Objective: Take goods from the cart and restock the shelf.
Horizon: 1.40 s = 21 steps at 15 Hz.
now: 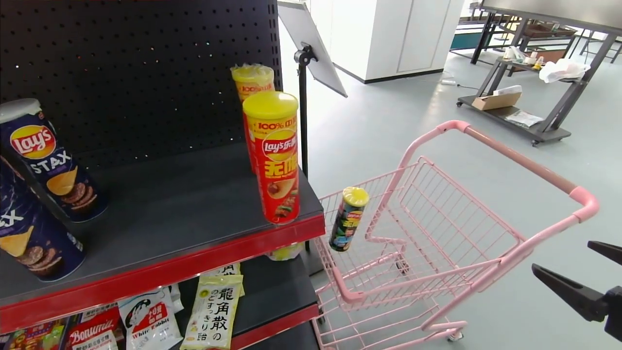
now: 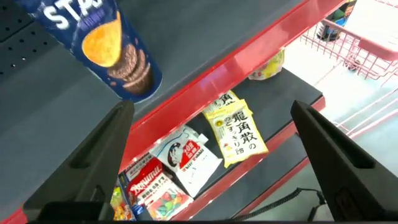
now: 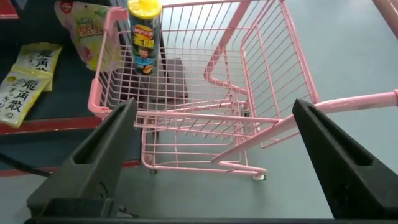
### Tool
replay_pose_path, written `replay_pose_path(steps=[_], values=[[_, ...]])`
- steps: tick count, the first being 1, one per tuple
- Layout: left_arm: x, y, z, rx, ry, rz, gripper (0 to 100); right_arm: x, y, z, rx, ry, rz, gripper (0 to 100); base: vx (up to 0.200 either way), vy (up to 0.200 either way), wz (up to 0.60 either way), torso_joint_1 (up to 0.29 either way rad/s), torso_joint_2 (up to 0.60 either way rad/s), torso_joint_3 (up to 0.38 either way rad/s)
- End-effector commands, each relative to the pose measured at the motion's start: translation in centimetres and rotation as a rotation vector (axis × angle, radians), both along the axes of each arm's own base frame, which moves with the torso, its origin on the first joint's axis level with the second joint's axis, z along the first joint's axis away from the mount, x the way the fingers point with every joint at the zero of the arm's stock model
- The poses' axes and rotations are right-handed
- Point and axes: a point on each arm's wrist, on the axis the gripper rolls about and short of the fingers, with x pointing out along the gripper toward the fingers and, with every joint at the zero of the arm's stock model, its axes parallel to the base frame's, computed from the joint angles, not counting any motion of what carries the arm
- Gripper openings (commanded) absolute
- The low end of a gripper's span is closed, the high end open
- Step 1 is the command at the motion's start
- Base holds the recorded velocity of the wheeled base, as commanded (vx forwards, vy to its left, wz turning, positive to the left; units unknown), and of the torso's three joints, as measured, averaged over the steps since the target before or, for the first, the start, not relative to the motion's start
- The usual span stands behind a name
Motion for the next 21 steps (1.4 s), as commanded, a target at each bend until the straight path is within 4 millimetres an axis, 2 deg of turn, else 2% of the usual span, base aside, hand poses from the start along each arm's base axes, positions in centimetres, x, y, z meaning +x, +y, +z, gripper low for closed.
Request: replay_pose_path(steps=[1, 8, 11, 12, 13, 14, 15, 16, 17, 19, 21], values=[[-0.4, 0.1, 0.0, -0.01, -0.023, 0.003, 100, 1.1, 0.2, -0.2, -0.005, 0.042, 0.004, 100, 0.0, 0.0, 0.0, -0.154, 0.36, 0.217], [-1.7, 0.7, -0.3, -0.054, -0.111, 0.02, 100, 4.9, 1.1, -0.3, -0.01, 0.143, 0.039, 100, 0.0, 0.0, 0.0, -0.184, 0.47, 0.282], [-1.9, 0.8, 0.0, -0.138, -0.118, 0.039, 100, 9.1, 2.7, -0.3, -0.003, 0.118, 0.088, 100, 0.0, 0.0, 0.0, -0.066, 0.18, 0.115], [-1.9, 0.8, -0.1, -0.167, -0.113, 0.037, 100, 11.5, 3.4, -0.9, 0.008, 0.126, 0.091, 100, 0.0, 0.0, 0.0, -0.012, 0.05, 0.032], [-1.9, 0.8, -0.1, -0.177, -0.111, 0.032, 100, 12.3, 3.6, -1.1, 0.018, 0.125, 0.091, 100, 0.0, 0.0, 0.0, 0.0, 0.0, 0.0], [-1.9, 0.7, 0.0, -0.229, -0.101, 0.005, 100, 15.4, 5.2, -2.1, 0.082, 0.134, 0.143, 100, 0.0, 0.0, 0.0, 0.0, 0.0, 0.0], [-2.0, 0.7, 0.0, -0.261, -0.097, -0.017, 100, 17.2, 5.9, -3.0, 0.109, 0.14, 0.18, 100, 0.0, 0.0, 0.0, 0.0, 0.0, 0.0], [-2.1, 0.7, 0.0, -0.269, -0.1, -0.02, 100, 17.9, 6.2, -3.5, 0.11, 0.141, 0.187, 100, 0.0, 0.0, 0.0, 0.0, 0.0, 0.0], [-2.3, 0.8, -0.1, -0.277, -0.112, -0.019, 100, 20.0, 8.0, -4.8, 0.118, 0.137, 0.221, 100, 0.0, 0.0, 0.0, 0.0, 0.0, 0.0], [-2.2, 0.7, 0.0, -0.274, -0.105, -0.02, 100, 22.3, 9.7, -6.9, 0.132, 0.179, 0.242, 100, 0.0, 0.0, 0.0, 0.0, 0.0, 0.0], [-2.0, 0.7, 0.1, -0.271, -0.094, -0.023, 100, 24.7, 10.9, -7.5, 0.137, 0.164, 0.255, 100, 0.0, 0.0, 0.0, 0.0, 0.0, 0.0]])
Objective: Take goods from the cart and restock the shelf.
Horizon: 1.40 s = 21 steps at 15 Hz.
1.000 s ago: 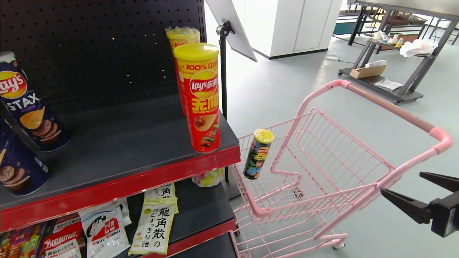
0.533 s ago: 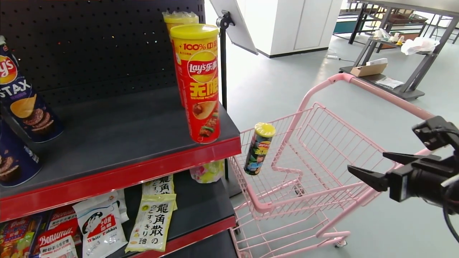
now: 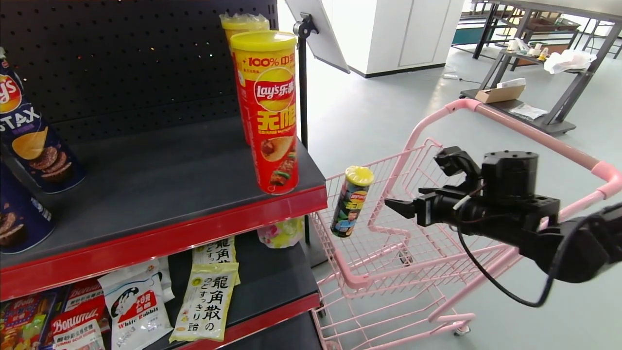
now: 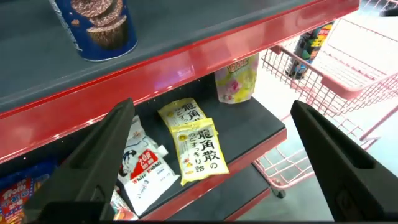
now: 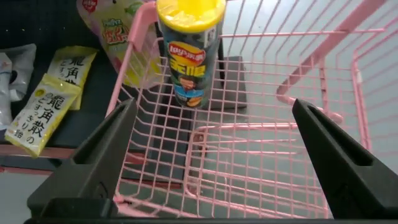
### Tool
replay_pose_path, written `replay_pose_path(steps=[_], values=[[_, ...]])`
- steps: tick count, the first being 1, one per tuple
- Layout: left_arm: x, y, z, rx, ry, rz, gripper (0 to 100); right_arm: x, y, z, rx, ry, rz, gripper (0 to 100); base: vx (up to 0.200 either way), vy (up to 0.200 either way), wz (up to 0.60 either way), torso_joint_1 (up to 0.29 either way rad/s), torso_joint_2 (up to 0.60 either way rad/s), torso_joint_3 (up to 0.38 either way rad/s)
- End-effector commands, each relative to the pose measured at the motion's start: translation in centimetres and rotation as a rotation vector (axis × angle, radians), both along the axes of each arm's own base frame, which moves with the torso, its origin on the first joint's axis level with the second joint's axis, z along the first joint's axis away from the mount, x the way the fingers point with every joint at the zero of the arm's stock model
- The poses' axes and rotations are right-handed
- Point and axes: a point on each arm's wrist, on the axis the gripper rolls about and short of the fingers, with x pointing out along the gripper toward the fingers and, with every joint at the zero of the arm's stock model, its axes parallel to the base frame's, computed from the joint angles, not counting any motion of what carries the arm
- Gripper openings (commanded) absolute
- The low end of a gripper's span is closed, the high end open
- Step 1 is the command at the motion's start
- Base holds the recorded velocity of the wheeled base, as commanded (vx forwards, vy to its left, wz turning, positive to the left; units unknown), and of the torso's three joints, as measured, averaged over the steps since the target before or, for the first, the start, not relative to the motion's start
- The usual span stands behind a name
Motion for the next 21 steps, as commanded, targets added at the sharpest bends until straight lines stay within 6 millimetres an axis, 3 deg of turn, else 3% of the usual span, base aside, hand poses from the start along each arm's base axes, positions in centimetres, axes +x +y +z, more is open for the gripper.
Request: replay_pose_path(steps=[1, 5, 11, 16, 21], values=[[0.3, -0.1, 0.1, 0.008, 0.015, 0.0, 100, 3.9, 2.4, -3.4, -0.005, 0.045, 0.028, 100, 0.0, 0.0, 0.0, 0.0, 0.0, 0.0], [0.4, -0.2, 0.3, 0.011, 0.024, 0.0, 100, 7.6, 3.6, -4.8, 0.018, 0.025, 0.014, 100, 0.0, 0.0, 0.0, 0.0, 0.0, 0.0], [0.5, -0.2, 0.3, 0.014, 0.032, -0.002, 100, 10.0, 5.0, -5.2, 0.058, -0.008, 0.019, 100, 0.0, 0.0, 0.0, 0.0, 0.0, 0.0], [0.7, -0.3, 0.3, 0.018, 0.041, -0.002, 100, 12.1, 5.7, -7.2, 0.066, -0.007, 0.001, 100, 0.0, 0.0, 0.0, 0.0, 0.0, 0.0], [0.8, -0.3, 0.3, 0.02, 0.046, 0.0, 100, 13.9, 6.5, -8.0, 0.103, -0.025, -0.008, 100, 0.0, 0.0, 0.0, 0.0, 0.0, 0.0]])
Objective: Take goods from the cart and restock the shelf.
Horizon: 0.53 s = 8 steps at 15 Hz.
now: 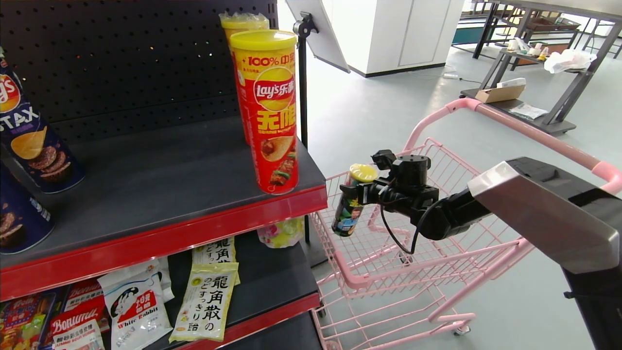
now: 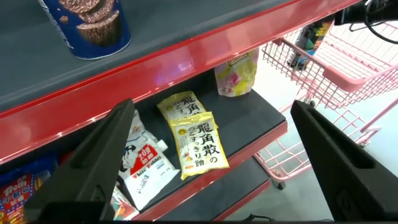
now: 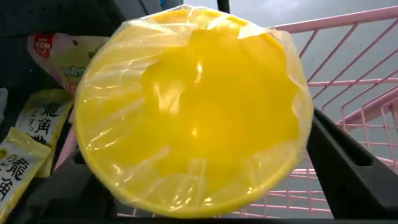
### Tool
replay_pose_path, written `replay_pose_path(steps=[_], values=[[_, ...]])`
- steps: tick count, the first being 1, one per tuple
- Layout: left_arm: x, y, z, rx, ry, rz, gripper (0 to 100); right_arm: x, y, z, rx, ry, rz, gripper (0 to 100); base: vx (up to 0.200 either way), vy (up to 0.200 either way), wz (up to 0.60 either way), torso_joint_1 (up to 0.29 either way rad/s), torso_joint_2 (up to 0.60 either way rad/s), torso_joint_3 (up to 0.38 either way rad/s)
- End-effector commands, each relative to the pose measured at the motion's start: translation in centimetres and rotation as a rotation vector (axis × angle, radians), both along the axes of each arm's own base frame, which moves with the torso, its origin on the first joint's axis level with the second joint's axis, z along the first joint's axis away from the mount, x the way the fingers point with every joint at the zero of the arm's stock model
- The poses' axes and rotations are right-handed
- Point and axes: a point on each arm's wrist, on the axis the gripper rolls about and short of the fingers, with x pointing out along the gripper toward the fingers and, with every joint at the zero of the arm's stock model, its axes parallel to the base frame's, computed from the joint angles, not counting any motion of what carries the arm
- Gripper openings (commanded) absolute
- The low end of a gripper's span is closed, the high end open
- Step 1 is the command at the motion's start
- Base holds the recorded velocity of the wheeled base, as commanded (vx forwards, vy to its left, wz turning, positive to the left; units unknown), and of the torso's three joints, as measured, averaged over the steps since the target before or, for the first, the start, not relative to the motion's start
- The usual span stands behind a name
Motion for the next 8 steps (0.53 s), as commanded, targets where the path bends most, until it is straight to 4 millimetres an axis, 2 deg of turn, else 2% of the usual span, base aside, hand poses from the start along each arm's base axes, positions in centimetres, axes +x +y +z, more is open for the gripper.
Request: replay_pose_path(steps=[1, 2, 3, 6, 7, 8], values=[[0.1, -0.1, 0.0, 0.003, 0.008, 0.001, 100, 0.5, 0.5, -0.6, 0.01, 0.004, 0.002, 100, 0.0, 0.0, 0.0, 0.0, 0.0, 0.0], [0.2, -0.1, 0.1, 0.004, 0.009, -0.001, 100, 0.6, 0.7, -0.9, 0.009, 0.004, 0.004, 100, 0.0, 0.0, 0.0, 0.0, 0.0, 0.0], [0.2, -0.1, 0.1, 0.004, 0.011, -0.001, 100, 0.6, 0.7, -1.0, 0.007, 0.006, -0.001, 0, 0.0, 0.0, 0.0, 0.0, 0.0, 0.0], [0.2, -0.1, 0.1, 0.004, 0.009, 0.001, 100, 0.4, 0.8, -1.0, 0.005, 0.006, -0.013, 0, 0.0, 0.0, 0.0, 0.0, 0.0, 0.0], [0.1, -0.1, 0.3, 0.002, 0.005, 0.001, 100, 0.4, 0.8, -0.1, 0.003, -0.014, -0.041, 0, 0.0, 0.0, 0.0, 0.0, 0.0, 0.0], [0.1, 0.0, 0.3, 0.001, 0.003, 0.001, 100, -0.1, 0.5, 1.6, 0.005, -0.041, -0.061, 0, 0.0, 0.0, 0.0, 0.0, 0.0, 0.0]])
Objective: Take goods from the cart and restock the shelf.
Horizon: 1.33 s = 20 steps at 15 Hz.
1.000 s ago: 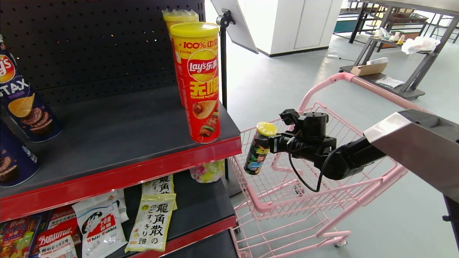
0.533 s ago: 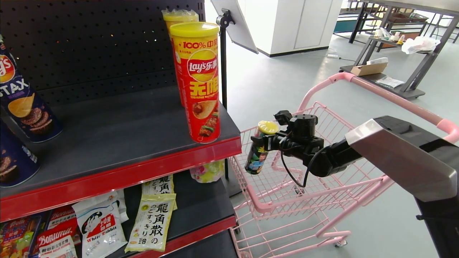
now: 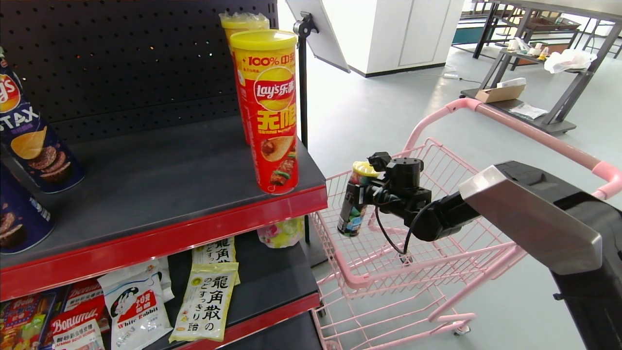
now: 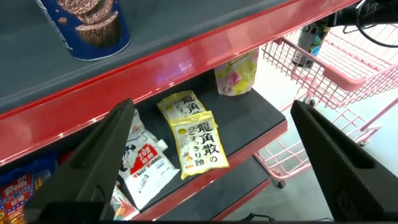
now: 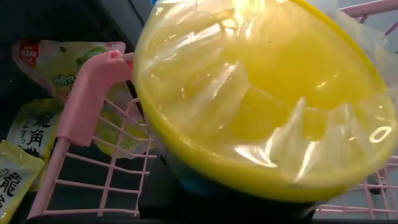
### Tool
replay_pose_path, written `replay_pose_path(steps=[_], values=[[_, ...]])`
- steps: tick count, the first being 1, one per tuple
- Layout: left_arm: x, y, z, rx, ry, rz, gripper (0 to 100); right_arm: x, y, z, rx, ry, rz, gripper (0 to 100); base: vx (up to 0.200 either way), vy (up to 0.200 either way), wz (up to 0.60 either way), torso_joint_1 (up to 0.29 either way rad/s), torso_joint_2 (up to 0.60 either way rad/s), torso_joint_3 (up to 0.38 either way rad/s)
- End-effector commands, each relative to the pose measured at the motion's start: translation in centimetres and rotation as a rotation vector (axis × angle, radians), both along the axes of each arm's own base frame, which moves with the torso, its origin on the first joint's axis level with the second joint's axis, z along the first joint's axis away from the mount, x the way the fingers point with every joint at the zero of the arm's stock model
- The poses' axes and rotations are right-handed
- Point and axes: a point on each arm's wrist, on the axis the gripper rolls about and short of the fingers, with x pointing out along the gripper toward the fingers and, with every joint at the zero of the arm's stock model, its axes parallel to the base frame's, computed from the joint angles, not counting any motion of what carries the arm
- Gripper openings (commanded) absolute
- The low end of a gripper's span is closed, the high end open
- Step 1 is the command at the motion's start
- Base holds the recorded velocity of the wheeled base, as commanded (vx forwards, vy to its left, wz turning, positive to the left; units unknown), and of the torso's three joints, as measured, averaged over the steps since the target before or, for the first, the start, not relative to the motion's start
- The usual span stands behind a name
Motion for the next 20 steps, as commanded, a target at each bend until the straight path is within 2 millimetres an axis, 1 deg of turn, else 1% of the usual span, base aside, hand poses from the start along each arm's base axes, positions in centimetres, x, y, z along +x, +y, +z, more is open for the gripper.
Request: replay_pose_path(steps=[1, 2, 4, 6, 7, 8, 9, 10, 11, 12, 13, 14, 15, 16, 18, 20], values=[[0.0, 0.0, 0.2, -0.001, -0.002, -0.001, 100, -1.3, -0.5, 3.9, 0.013, -0.056, -0.017, 0, 0.0, 0.0, 0.0, 0.0, 0.0, 0.0], [0.0, 0.0, 0.2, -0.001, -0.002, -0.001, 100, -2.3, -0.9, 5.4, 0.015, -0.065, -0.016, 0, 0.0, 0.0, 0.0, 0.0, 0.0, 0.0], [0.1, 0.0, 0.5, 0.002, -0.003, 0.003, 100, -6.9, -2.9, 10.8, 0.03, -0.116, -0.022, 0, 0.0, 0.0, 0.0, 0.0, 0.0, 0.0], [0.7, -0.2, 1.0, 0.025, 0.023, 0.014, 100, -11.2, -4.8, 14.9, 0.049, -0.178, -0.034, 0, 0.0, 0.0, 0.0, 0.0, 0.0, 0.0], [1.0, -0.4, 1.4, 0.043, 0.035, 0.011, 100, -12.6, -5.7, 16.0, 0.036, -0.197, -0.046, 0, 0.0, 0.0, 0.0, 0.0, 0.0, 0.0], [1.8, -0.7, 1.9, 0.072, 0.066, 0.001, 100, -15.9, -7.4, 17.8, -0.019, -0.201, -0.063, 0, 0.0, 0.0, 0.0, 0.0, 0.0, 0.0], [2.3, -0.9, 2.1, 0.08, 0.087, -0.004, 100, -18.0, -8.1, 18.6, -0.031, -0.183, -0.059, 0, 0.0, 0.0, 0.0, 0.0, 0.0, 0.0], [3.1, -1.3, 2.1, 0.084, 0.107, -0.026, 100, -21.3, -9.2, 19.2, -0.058, -0.141, -0.061, 0, 0.0, 0.0, 0.0, 0.0, 0.0, 0.0], [3.4, -1.4, 2.1, 0.079, 0.099, -0.039, 100, -22.9, -9.7, 19.5, -0.068, -0.138, -0.06, 0, 0.0, 0.0, 0.0, 0.0, 0.0, 0.0], [3.7, -1.5, 1.8, 0.082, 0.1, -0.043, 100, -25.3, -10.5, 19.6, -0.076, -0.142, -0.074, 0, 0.0, 0.0, 0.0, 0.0, 0.0, 0.0], [3.7, -1.6, 1.8, 0.085, 0.099, -0.04, 100, -26.0, -10.8, 19.5, -0.091, -0.139, -0.077, 0, 0.0, 0.0, 0.0, 0.0, 0.0, 0.0], [3.7, -1.6, 1.9, 0.108, 0.09, -0.041, 100, -28.6, -11.6, 19.4, -0.124, -0.131, -0.072, 0, 0.0, 0.0, 0.0, 0.0, 0.0, 0.0], [3.8, -1.6, 2.0, 0.116, 0.087, -0.041, 100, -29.5, -11.9, 19.2, -0.128, -0.126, -0.074, 0, 0.0, 0.0, 0.0, 0.0, 0.0, 0.0], [3.8, -1.6, 2.1, 0.122, 0.089, -0.04, 100, -30.6, -12.4, 18.6, -0.135, -0.121, -0.08, 0, 0.0, 0.0, 0.0, 0.0, 0.0, 0.0], [3.9, -1.6, 2.0, 0.142, 0.087, -0.045, 100, -31.3, -12.7, 18.3, -0.143, -0.123, -0.11, 0, 0.0, 0.0, 0.0, 0.0, 0.0, 0.0], [3.9, -1.6, 2.0, 0.153, 0.087, -0.037, 100, -31.5, -12.7, 18.4, -0.143, -0.129, -0.119, 0, 0.0, 0.0, 0.0, 0.0, 0.0, 0.0]])
